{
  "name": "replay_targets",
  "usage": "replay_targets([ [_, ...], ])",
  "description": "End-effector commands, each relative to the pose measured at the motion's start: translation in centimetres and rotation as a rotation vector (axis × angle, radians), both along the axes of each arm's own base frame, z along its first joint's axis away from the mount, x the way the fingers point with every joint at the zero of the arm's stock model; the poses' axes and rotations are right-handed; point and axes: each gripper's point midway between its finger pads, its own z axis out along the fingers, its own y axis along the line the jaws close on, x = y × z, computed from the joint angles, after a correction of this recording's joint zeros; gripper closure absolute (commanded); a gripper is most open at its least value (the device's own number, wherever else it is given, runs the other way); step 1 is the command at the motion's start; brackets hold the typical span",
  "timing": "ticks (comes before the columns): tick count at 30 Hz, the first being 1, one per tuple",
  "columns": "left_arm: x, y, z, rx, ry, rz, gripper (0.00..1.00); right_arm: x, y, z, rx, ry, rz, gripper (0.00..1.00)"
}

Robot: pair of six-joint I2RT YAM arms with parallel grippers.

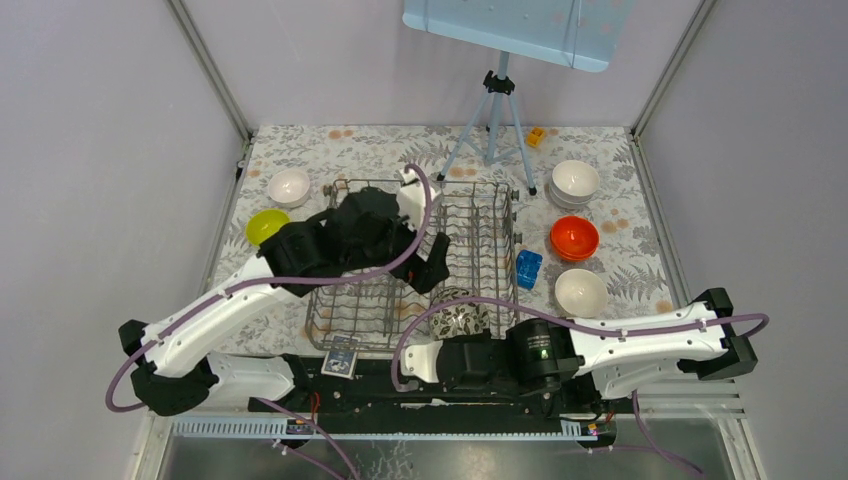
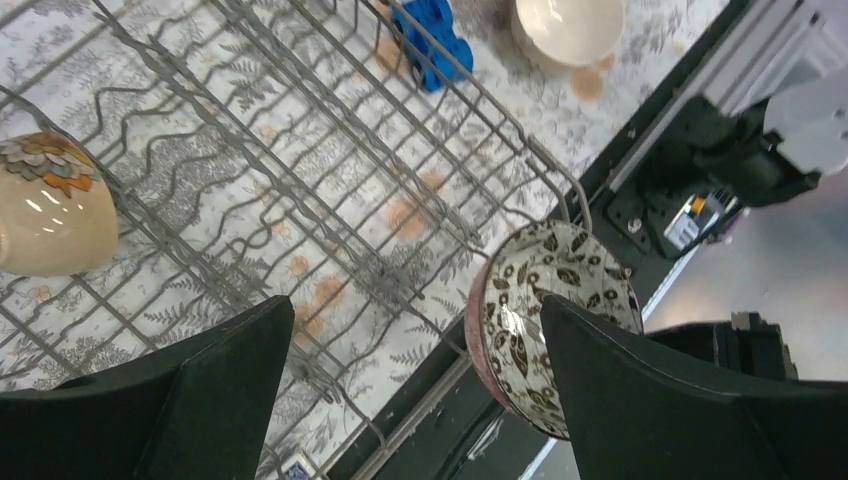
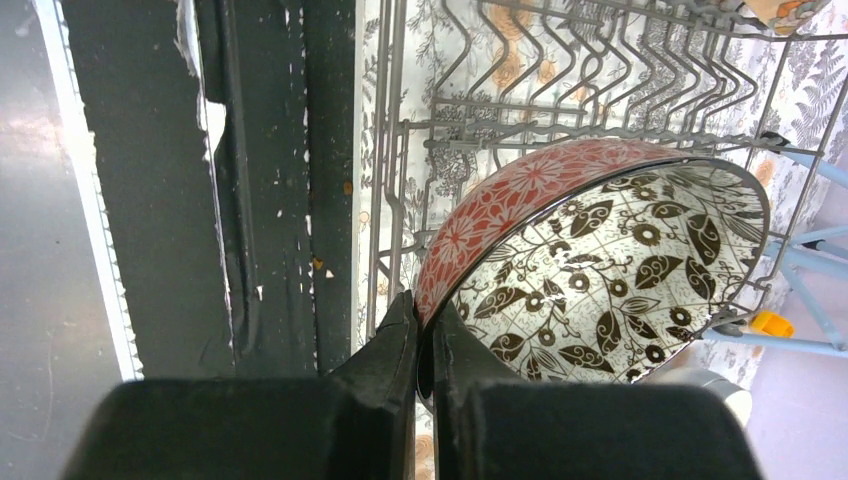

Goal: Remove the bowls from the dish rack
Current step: Place the bowl at the center of the board.

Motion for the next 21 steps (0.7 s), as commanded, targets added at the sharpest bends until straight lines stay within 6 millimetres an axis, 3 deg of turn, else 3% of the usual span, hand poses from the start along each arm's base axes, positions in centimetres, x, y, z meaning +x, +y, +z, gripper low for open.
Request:
replay_targets([
  [1,-1.8,0.2,-0.8,0.109,-0.029,-0.022,0.02,0.3,0.2,1.1,-0.032,-0.088,0.05,1.0],
  [7,-5.0,0.4,-3.5,0.278,-0.026,-0.045,0.09,0.1,0.6,0.9,-0.073,-0.106,0.064,1.0],
  [16,-4.6,0.6,-6.4,0.385,-0.007,-0.006,0.21,-0.2,0.9,0.6,-0.122,-0.168,0.085,1.0],
  [21,-4.8,0.1,-7.1,0.403,0.012,-0.017,0.33,-0.3,0.8,0.6,-0.127,-0.169,0.083,1.0],
])
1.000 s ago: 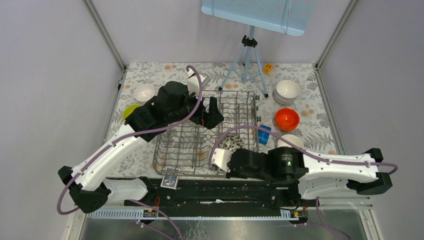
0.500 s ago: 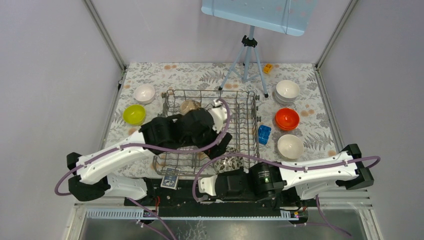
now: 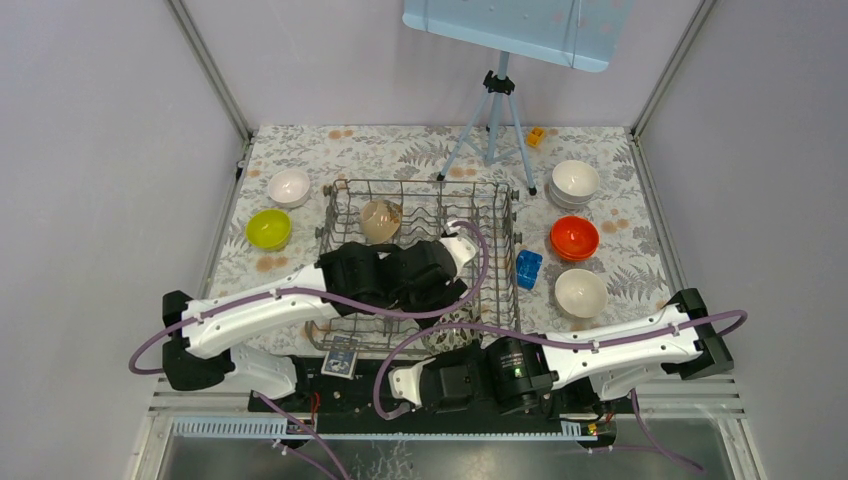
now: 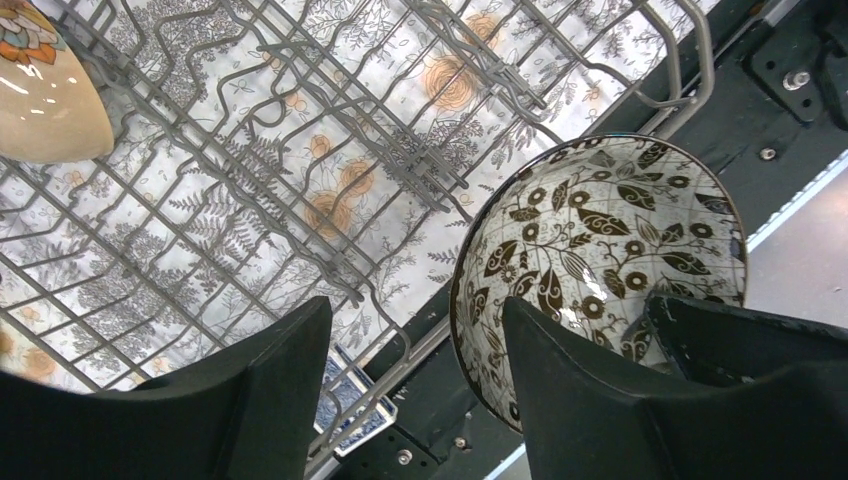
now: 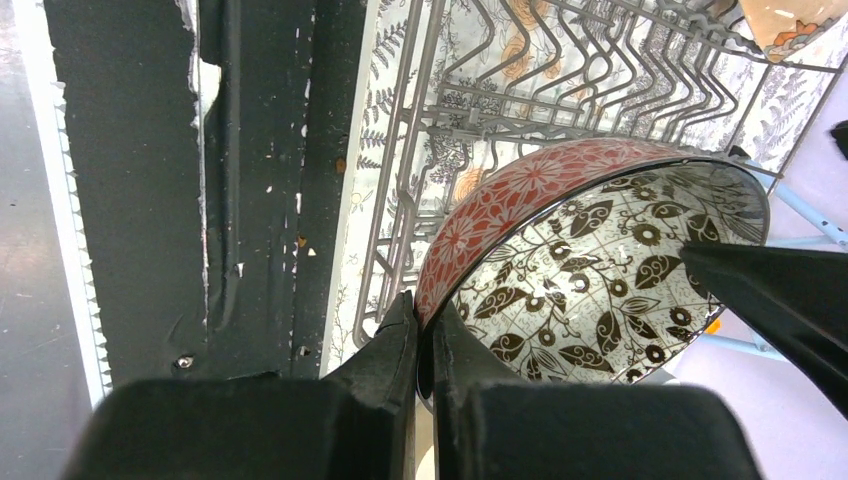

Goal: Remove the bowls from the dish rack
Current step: Place the bowl at the center of the board.

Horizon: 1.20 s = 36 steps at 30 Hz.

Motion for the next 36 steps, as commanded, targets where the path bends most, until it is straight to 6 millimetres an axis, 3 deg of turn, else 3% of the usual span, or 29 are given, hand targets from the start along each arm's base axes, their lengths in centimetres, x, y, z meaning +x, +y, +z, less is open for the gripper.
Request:
replay_targets([
  [1,0.4,-0.4,0.1,-0.002,-0.009,0.02,0.36,1.0,0.3,2.0,0.033,-0.073,-0.006,1.0],
  [10,-0.7,-0.5,-1.0,0.01,0.05,-0.014,0.49,1.0,0.3,2.0,0.029,-0.08,-0.005,1.0],
  [14,-0.9,-0.4,-1.5,0.018,0.064,-0.013,0.66,1.1,0.4,2.1,0.032,-0.086,-0.003,1.0],
  [18,-1.1,-0.4,-1.9,0.024,0.073,-0.019,0.76,1.1,0.5,2.1,0.036,-0.089,0.0,1.0],
  [23,-1.2,-0.3,-2.2,0.03,0.079,-0.024,1.0,1.0,0.6,2.1,0.041,-0.084,-0.004,1.0],
  [27,-0.9,-0.4,-1.8,-0.002,0.06,-0.006,1.0,1.0,0.6,2.0,0.052,-0.08,-0.02,1.0],
  [29,-0.9,-0.5,-1.5,-0.024,0.057,0.001,1.0,1.0,0.6,2.0,0.059,-0.078,-0.031,0.93],
  [36,-1.0,-0.9,-0.9,-0.092,0.069,0.031,1.0,0.9,1.0,2.2,0.104,-0.063,-0.063,0.49],
])
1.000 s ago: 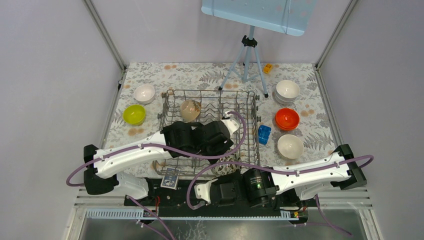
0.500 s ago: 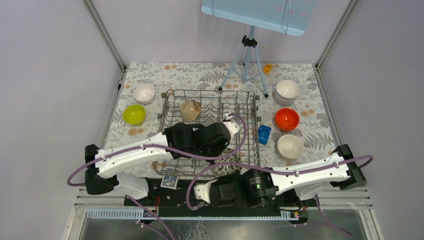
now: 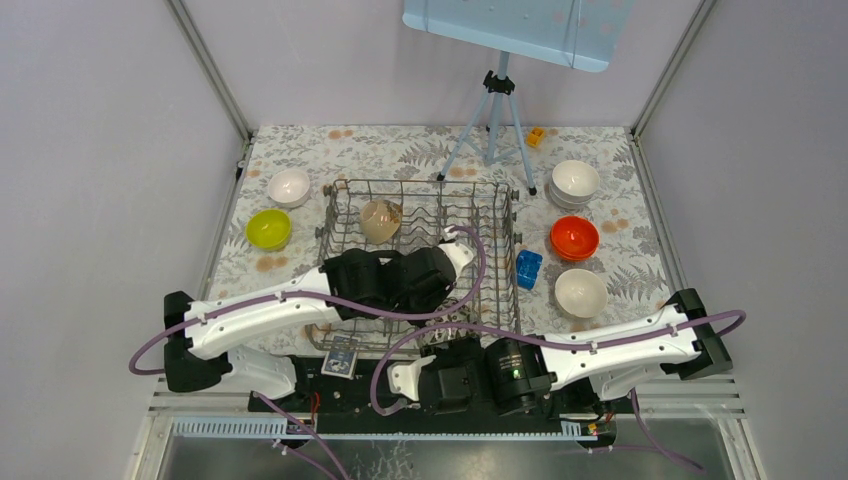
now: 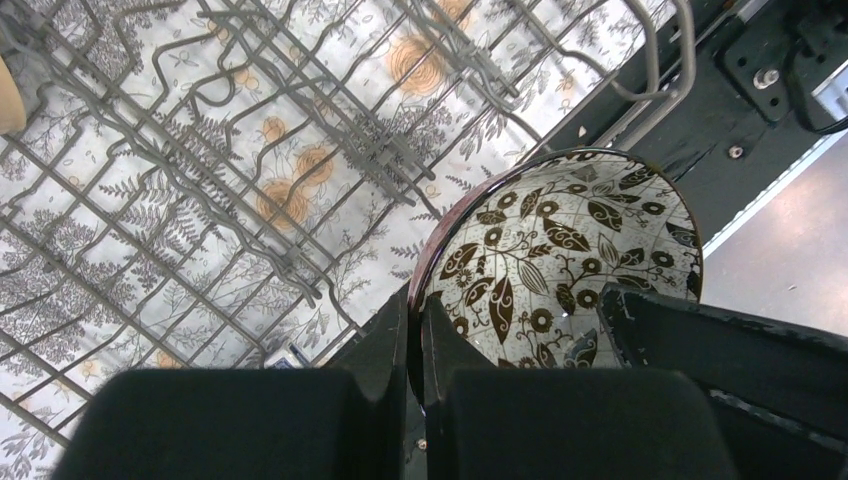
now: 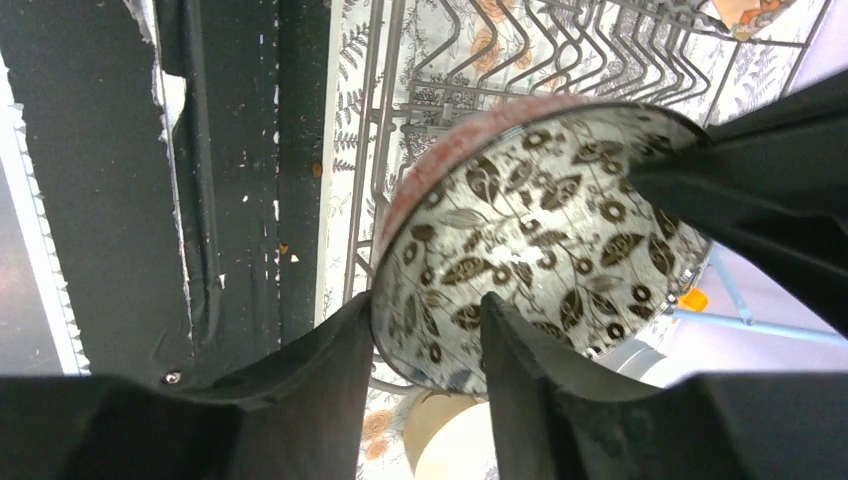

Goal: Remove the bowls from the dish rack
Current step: Place the bowl at the center of the board.

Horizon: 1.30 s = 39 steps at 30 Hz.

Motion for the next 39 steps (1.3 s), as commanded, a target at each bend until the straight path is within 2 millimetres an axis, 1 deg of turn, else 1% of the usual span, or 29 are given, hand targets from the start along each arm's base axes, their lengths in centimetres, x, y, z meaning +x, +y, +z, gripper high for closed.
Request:
replay_targets([
  [1,-0.2,-0.1,1.2,-0.058,-0.007,0.005,1.0,0.3,0.9,2.0,0.09,-0.025,-0.021,0.46],
  [4,-0.2,-0.3,1.4,-0.077,-0.003,0.018,1.0,0.3,1.4,2.7,0.134,-0.016,-0.039,0.36],
  [6,0.0,-0.3,1.5,-0.086,-0.01,0.035,1.0,0.1,1.8,3.7,0.185,0.003,-0.055,0.29],
  [7,0.2,-0.1,1.5,-0.087,-0.015,0.047,1.0,0.0,2.1,4.4,0.216,0.018,-0.064,0.25],
  [8,0.5,0.1,1.4,-0.086,-0.022,0.065,1.0,-0.2,2.3,5.1,0.248,0.039,-0.072,0.14],
  [9,0.9,0.3,1.3,-0.086,-0.023,0.082,1.0,-0.5,2.4,6.0,0.282,0.061,-0.079,0.07],
  [11,1.9,1.0,1.1,-0.097,-0.017,0.132,1.0,-0.9,2.8,7.8,0.361,0.111,-0.104,0.01],
  [15,4.3,2.3,1.1,-0.178,0.013,0.247,1.0,-1.7,3.7,11.9,0.576,0.219,-0.13,0.0],
  [17,5.5,3.0,1.3,-0.214,0.016,0.305,1.0,-1.7,4.0,13.6,0.673,0.25,-0.151,0.0],
  [20,7.0,3.8,1.5,-0.265,0.015,0.388,1.0,-0.2,4.4,15.6,0.801,0.227,-0.248,0.0],
  [22,7.9,4.6,1.6,-0.297,0.011,0.456,1.0,1.2,4.9,17.0,0.878,0.202,-0.331,0.0],
  [24,8.9,5.6,1.9,-0.336,0.003,0.531,1.0,4.2,5.0,17.8,0.943,0.21,-0.469,0.0],
  [27,9.5,6.8,2.7,-0.406,-0.018,0.629,1.0,8.4,4.3,18.0,1.042,0.273,-0.674,0.0],
  [29,9.5,7.3,3.3,-0.464,-0.02,0.684,1.0,11.7,2.9,17.2,1.086,0.311,-0.828,0.0],
  [31,9.4,7.7,3.4,-0.508,-0.014,0.731,1.0,14.2,1.6,16.1,1.138,0.363,-0.958,0.0],
  [33,9.3,7.9,3.3,-0.547,0.0,0.769,1.0,15.6,0.9,14.7,1.184,0.43,-1.048,0.0],
  [35,9.2,8.2,2.7,-0.564,0.014,0.813,1.0,16.5,0.4,13.3,1.21,0.489,-1.114,0.0],
  [37,9.3,8.4,2.1,-0.574,0.03,0.858,1.0,17.1,0.4,12.3,1.23,0.547,-1.149,0.01],
  [39,9.3,8.4,1.7,-0.59,0.049,0.896,1.0,17.2,1.0,11.4,1.224,0.584,-1.149,0.04],
])
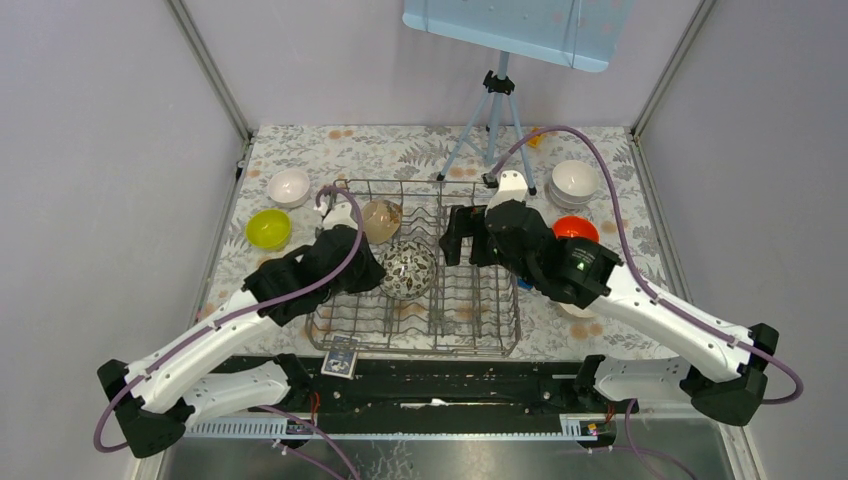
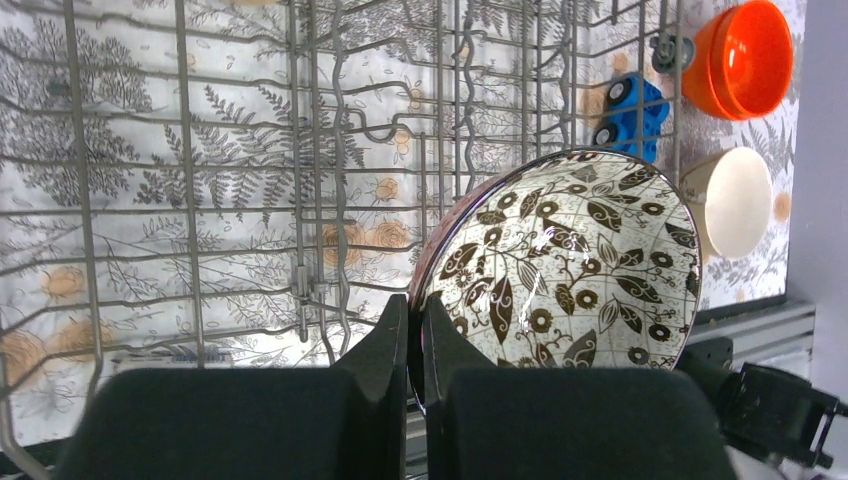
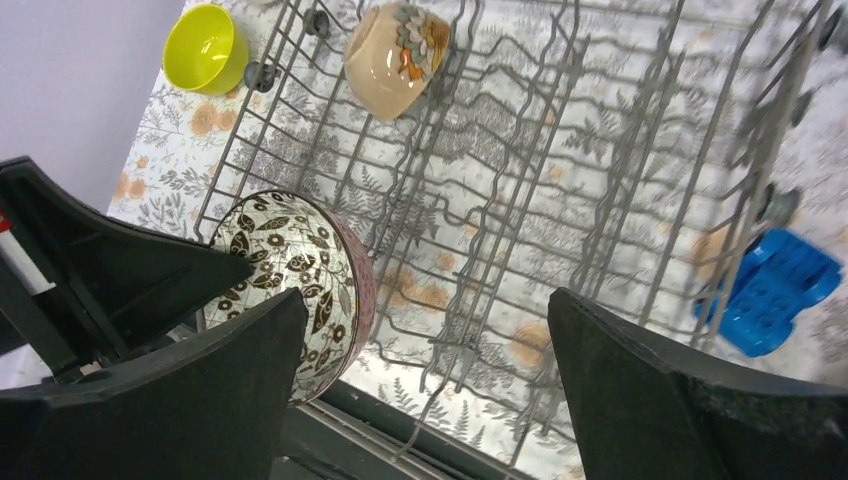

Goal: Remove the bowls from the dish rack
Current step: Place the bowl at the center of the board.

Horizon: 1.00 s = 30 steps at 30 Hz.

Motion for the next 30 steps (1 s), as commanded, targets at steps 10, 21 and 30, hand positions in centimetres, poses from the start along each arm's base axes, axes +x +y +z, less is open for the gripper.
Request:
replay_targets([
  [10,1.8,-0.8,1.6,-0.217,0.015,0.235,1.0,0.3,5.4,-2.0,0.131,0.162,0.1,0.29],
  [21,1.8,-0.5,0.9,-0.2,0.034,0.26,1.0,1.3,5.9,-4.6,0.013,0.184,0.103,0.5],
  [30,2.0,-0.4,0.5,-0.184,0.038,0.271,1.0,1.7,5.8,-6.7,-0.101,0.207,0.11,0.58],
])
